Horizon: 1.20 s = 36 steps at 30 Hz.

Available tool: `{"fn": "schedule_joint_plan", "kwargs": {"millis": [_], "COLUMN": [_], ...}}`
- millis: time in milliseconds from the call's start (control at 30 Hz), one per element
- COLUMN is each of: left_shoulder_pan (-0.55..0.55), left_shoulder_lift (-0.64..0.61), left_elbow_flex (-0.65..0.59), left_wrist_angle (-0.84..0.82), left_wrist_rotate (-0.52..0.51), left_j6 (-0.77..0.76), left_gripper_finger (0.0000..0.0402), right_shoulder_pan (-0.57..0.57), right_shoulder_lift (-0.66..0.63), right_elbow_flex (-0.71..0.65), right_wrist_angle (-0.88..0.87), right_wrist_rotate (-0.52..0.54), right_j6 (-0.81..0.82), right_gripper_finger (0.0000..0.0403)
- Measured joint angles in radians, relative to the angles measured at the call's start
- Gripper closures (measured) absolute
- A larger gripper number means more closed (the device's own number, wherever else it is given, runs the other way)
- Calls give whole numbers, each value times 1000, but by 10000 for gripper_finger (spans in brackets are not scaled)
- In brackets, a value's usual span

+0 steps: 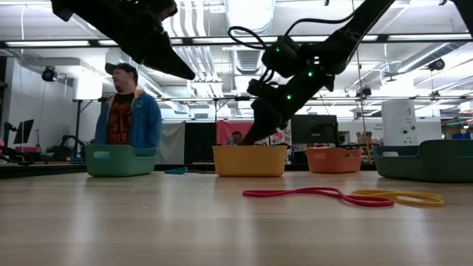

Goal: Sort rubber bands into baskets
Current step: Put the black rubberband into the yellow bin, then put the red rubberband into the green bin

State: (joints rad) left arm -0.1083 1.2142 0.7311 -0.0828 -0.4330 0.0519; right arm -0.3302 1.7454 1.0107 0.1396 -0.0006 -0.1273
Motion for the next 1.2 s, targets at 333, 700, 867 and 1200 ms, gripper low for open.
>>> {"fn": "schedule_joint_plan", "kwargs": {"millis": [333, 700, 867, 1200], "left_shoulder_pan": [1, 1, 1, 1], "left_shoulder_lift": [4, 5, 6, 8], "left_elbow_flex": [0, -16, -21, -21], "left_wrist_angle": [2, 0, -1, 8], "left_wrist_rotate": [-13, -11, -11, -10], "left_j6": [0, -43, -54, -58], "left_gripper_finger": [265, 265, 265, 265], "right_shoulder_pan": [-4, 25, 79, 224], "right_shoulder_lift": [-24, -118, -186, -233], "right_elbow_flex": [27, 101, 93, 76], "right_wrist_angle": [-16, -287, -443, -701], "right_wrist_rotate": [0, -180, -320, -322], "right_j6": [65, 80, 86, 154], "right_gripper_finger": [283, 257, 267, 285]}}
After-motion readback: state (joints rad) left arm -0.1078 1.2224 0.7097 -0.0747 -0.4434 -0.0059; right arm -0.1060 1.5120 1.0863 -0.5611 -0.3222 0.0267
